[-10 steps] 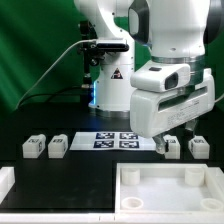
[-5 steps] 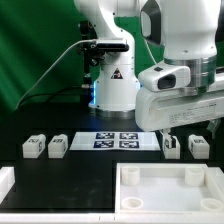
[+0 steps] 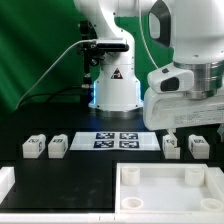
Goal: Assemble one leg
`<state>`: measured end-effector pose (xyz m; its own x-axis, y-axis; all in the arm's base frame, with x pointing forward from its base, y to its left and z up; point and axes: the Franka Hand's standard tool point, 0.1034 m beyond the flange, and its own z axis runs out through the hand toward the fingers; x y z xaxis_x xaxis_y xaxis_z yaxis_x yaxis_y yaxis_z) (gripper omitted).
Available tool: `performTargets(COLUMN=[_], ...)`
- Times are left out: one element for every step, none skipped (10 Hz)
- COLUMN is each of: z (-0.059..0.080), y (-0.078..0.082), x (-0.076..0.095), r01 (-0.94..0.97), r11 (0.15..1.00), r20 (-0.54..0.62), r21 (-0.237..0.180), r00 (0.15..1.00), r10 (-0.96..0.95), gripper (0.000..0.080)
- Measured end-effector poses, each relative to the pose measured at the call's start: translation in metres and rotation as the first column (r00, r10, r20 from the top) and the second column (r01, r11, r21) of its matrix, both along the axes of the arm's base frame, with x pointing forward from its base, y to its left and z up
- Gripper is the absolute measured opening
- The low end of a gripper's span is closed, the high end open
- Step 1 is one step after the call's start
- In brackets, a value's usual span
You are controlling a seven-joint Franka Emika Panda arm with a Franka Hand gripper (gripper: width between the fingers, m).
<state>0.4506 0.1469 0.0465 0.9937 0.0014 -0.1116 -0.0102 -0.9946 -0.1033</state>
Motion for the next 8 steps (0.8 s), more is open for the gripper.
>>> performTargets(z=[0.000,0.004,0.005,0.005,0.002,0.003,0.002,0.000], y=[0.008,0.014,0.017,0.017,0.016,0.014,0.014,0.014], x=[-0.011,-0.024,-0.021,-0.028,-0.029,-0.033,-0.032,-0.033], r01=[0.022,-0.002,-0.011,-0.034,-0.042,-0.054,-0.063,-0.071], r11=[1.000,1.000,1.000,0.999,0.999,0.998,0.998,0.997], r20=[-0.061,-0.195,-0.249,-0.332,-0.391,-0.494,-0.587,-0.643], r21=[-0.010,-0.025,-0.025,-0.026,-0.023,-0.024,-0.020,-0.016], r00=[0.998,0.981,0.969,0.943,0.920,0.869,0.809,0.765], r10=[-0.022,-0.003,0.004,0.024,0.030,0.035,0.039,0.044], gripper=[0.0649,0.0649,0.0649,0.0649,0.0649,0.0649,0.0649,0.0649])
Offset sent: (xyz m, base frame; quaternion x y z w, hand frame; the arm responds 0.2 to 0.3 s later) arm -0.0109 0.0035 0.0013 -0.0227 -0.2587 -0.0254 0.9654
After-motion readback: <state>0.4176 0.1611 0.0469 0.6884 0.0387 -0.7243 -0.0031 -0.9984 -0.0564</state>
